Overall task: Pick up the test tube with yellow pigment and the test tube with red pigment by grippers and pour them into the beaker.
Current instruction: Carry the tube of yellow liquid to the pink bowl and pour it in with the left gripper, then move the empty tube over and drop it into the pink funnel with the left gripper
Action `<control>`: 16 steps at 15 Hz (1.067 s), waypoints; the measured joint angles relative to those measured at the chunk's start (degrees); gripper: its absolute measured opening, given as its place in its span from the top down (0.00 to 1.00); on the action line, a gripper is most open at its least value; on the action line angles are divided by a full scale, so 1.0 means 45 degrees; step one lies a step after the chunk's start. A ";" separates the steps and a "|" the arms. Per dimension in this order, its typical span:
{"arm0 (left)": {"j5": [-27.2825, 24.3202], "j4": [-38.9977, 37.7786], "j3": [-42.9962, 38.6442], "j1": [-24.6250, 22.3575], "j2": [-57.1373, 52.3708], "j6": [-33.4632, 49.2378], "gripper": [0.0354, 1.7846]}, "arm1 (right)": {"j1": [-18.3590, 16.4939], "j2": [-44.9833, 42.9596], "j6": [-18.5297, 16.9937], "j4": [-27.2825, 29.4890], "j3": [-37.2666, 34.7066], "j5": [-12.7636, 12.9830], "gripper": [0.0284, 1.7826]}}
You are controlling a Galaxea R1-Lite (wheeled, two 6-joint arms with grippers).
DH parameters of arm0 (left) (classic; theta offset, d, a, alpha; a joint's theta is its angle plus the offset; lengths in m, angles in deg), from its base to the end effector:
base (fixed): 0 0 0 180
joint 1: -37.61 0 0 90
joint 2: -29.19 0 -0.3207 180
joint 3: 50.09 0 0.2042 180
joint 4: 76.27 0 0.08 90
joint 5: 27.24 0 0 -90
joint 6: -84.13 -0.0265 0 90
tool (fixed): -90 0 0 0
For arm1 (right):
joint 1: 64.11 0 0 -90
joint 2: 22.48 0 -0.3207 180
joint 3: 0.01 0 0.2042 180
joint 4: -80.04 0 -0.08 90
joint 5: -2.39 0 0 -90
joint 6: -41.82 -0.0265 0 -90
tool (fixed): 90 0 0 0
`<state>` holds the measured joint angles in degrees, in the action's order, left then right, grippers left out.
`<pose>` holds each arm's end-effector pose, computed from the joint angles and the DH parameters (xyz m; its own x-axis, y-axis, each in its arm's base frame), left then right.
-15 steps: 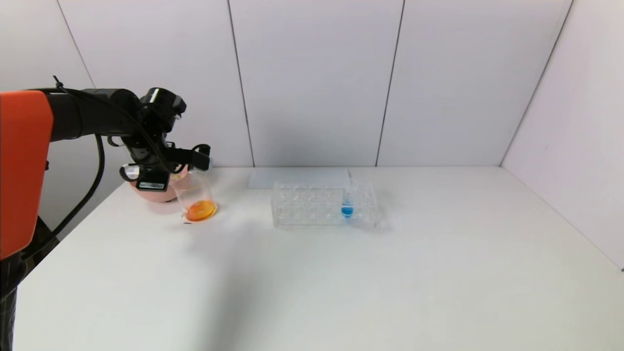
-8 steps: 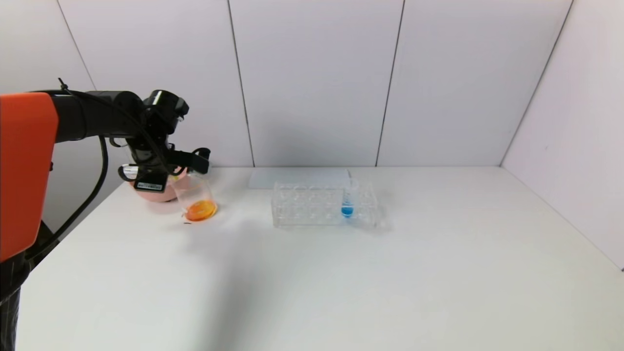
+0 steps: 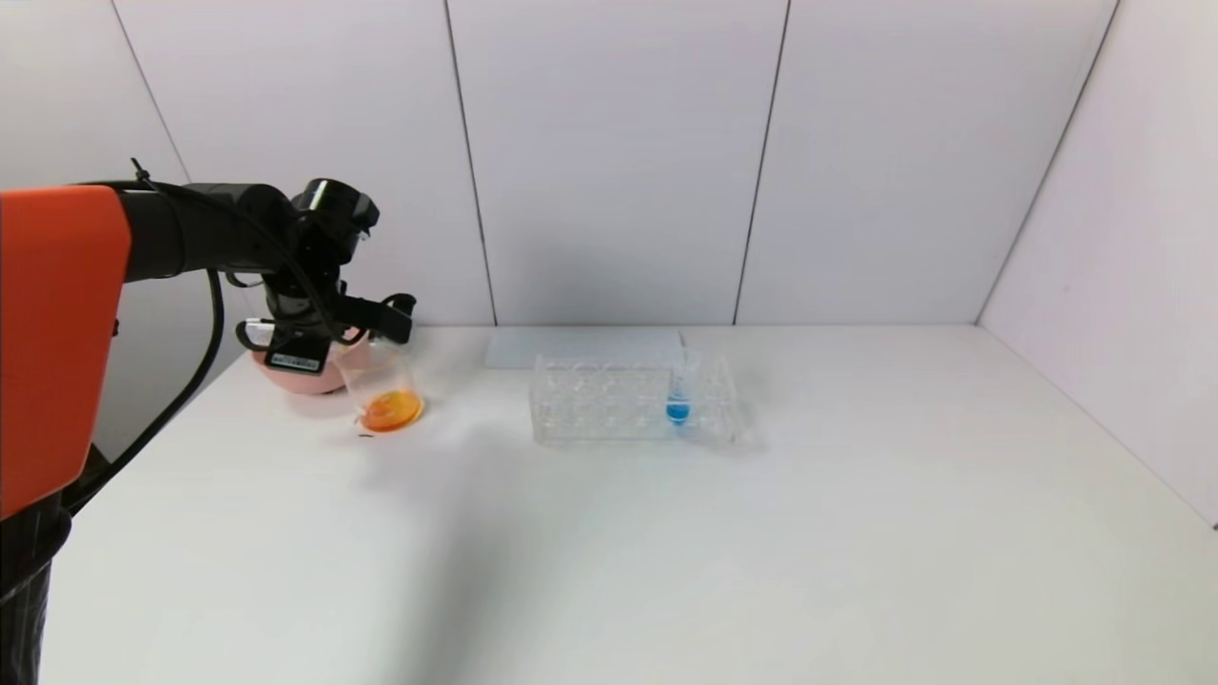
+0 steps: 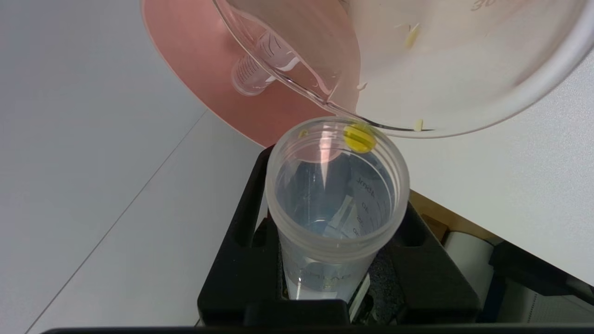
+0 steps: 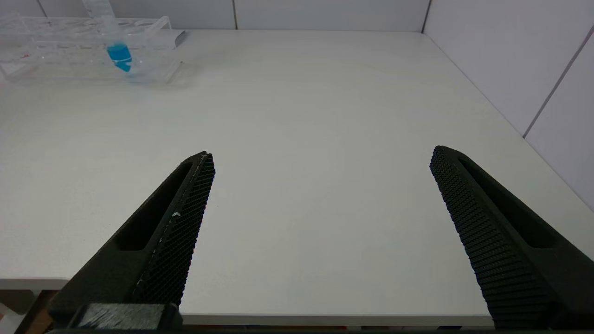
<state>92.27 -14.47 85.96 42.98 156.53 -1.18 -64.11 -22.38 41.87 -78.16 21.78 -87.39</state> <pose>0.4575 -0.0299 0.2035 0.5665 0.4415 -0.6959 0.7760 -0.0015 0.6308 -0.0245 -0.0001 0.0758 1.0000 -0.0038 -0.0019 0.0038 1.0000 -0.0009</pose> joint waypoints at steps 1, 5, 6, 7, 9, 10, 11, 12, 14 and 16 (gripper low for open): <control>0.0000 -0.0003 0.0000 0.0003 0.0000 0.0005 0.72 | 0.0000 0.0000 -0.0011 0.0000 0.0000 -0.0003 0.05; 0.0068 0.0000 -0.0005 0.0008 0.0005 0.0005 0.72 | 0.0000 0.0000 -0.0005 0.0000 0.0000 0.0000 0.05; 0.0190 0.0000 -0.0005 0.0027 0.0011 0.0000 0.72 | 0.0000 0.0000 0.0000 0.0000 0.0000 -0.0003 0.05; 0.0301 0.0000 -0.0005 0.0038 0.0011 0.0000 0.72 | 0.0000 0.0000 -0.0005 0.0000 0.0000 -0.0003 0.05; 0.0325 0.0000 -0.0005 0.0062 0.0019 -0.0005 0.72 | 0.0000 0.0000 -0.0005 0.0000 0.0000 -0.0003 0.05; 0.0331 0.0000 -0.0005 0.0073 0.0024 0.0000 0.72 | 0.0000 0.0000 -0.0005 0.0000 0.0000 -0.0003 0.05; 0.0320 0.0000 -0.0005 0.0073 0.0024 0.0000 0.72 | 0.0000 0.0000 -0.0005 0.0000 0.0000 0.0005 0.05; 0.0314 0.0000 -0.0005 0.0073 0.0019 0.0000 0.72 | 0.0000 0.0000 0.0000 0.0000 0.0000 0.0000 0.05; 0.0314 0.0024 -0.0005 0.0073 -0.0057 0.0000 0.72 | 0.0000 0.0000 -0.0005 0.0000 0.0000 0.0000 0.05; 0.0228 0.0060 -0.0005 0.0073 -0.0195 0.0087 0.72 | 0.0000 0.0000 -0.0011 0.0000 0.0000 0.0000 0.05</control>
<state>93.30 -14.20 85.94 43.31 155.65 -0.79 -64.11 -22.38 41.82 -78.16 21.78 -87.39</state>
